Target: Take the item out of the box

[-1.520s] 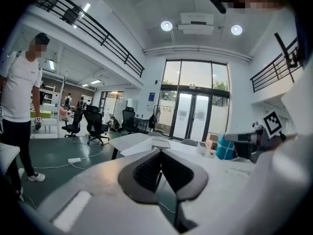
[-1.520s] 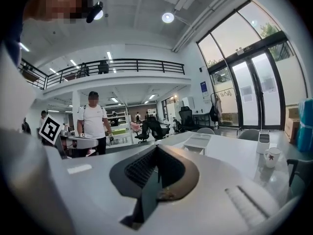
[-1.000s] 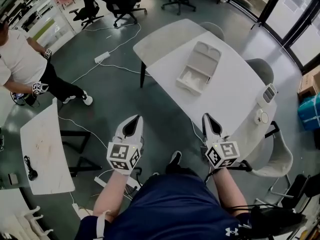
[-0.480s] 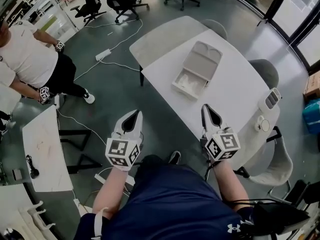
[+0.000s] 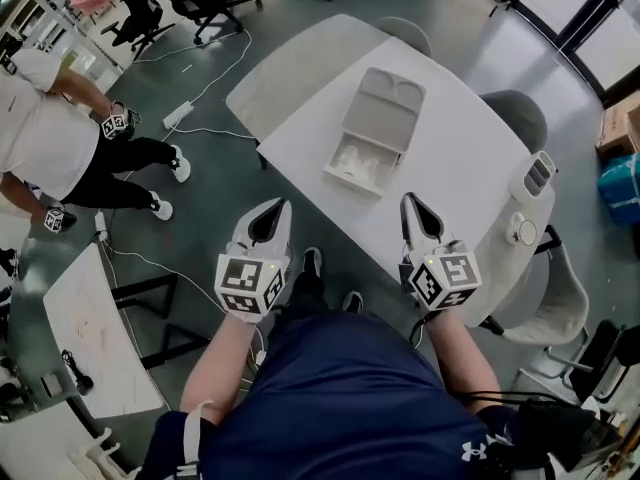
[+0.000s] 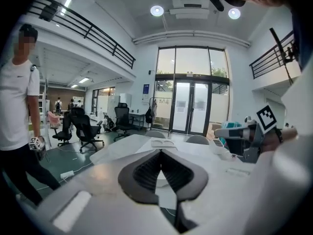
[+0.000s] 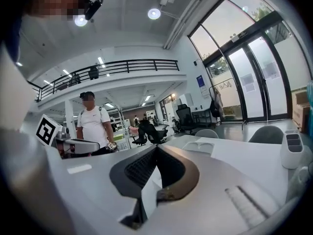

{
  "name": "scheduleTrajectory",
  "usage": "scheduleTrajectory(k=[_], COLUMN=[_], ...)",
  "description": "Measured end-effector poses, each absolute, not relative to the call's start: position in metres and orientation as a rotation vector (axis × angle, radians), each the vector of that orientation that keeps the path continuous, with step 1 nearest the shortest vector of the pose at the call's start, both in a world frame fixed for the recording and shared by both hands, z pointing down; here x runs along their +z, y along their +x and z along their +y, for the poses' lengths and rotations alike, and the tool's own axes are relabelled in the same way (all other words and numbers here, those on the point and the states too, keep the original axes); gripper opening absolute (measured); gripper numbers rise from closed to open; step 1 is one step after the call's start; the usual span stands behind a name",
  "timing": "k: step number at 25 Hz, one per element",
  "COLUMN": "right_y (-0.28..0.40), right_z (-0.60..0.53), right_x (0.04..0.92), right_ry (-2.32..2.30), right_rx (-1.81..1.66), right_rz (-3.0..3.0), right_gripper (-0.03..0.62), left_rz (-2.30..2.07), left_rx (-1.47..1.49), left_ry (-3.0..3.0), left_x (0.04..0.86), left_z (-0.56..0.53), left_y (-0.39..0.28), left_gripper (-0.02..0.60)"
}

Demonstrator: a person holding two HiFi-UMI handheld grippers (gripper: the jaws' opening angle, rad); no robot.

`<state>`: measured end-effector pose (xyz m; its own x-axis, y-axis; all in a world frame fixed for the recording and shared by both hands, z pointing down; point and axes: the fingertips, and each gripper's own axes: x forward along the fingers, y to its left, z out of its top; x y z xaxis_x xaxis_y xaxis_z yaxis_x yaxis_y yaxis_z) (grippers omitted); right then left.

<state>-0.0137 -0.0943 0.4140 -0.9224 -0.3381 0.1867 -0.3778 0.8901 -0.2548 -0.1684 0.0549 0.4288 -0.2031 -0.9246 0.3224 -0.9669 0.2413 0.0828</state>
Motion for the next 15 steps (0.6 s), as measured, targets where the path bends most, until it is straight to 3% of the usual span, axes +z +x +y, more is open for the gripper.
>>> scheduleTrajectory(k=[8, 15], right_y=[-0.033, -0.049], right_z=[-0.123, -0.137], right_x=[0.416, 0.435], right_ry=[0.793, 0.931], right_rx=[0.453, 0.479], right_rz=[-2.838, -2.736], right_gripper=[0.003, 0.003], left_rz=[-1.882, -1.431], left_rx=[0.500, 1.045], left_ry=[2.076, 2.318], left_x=[0.471, 0.562], left_z=[-0.042, -0.102], left_y=[-0.177, -0.166], left_gripper=[0.003, 0.005])
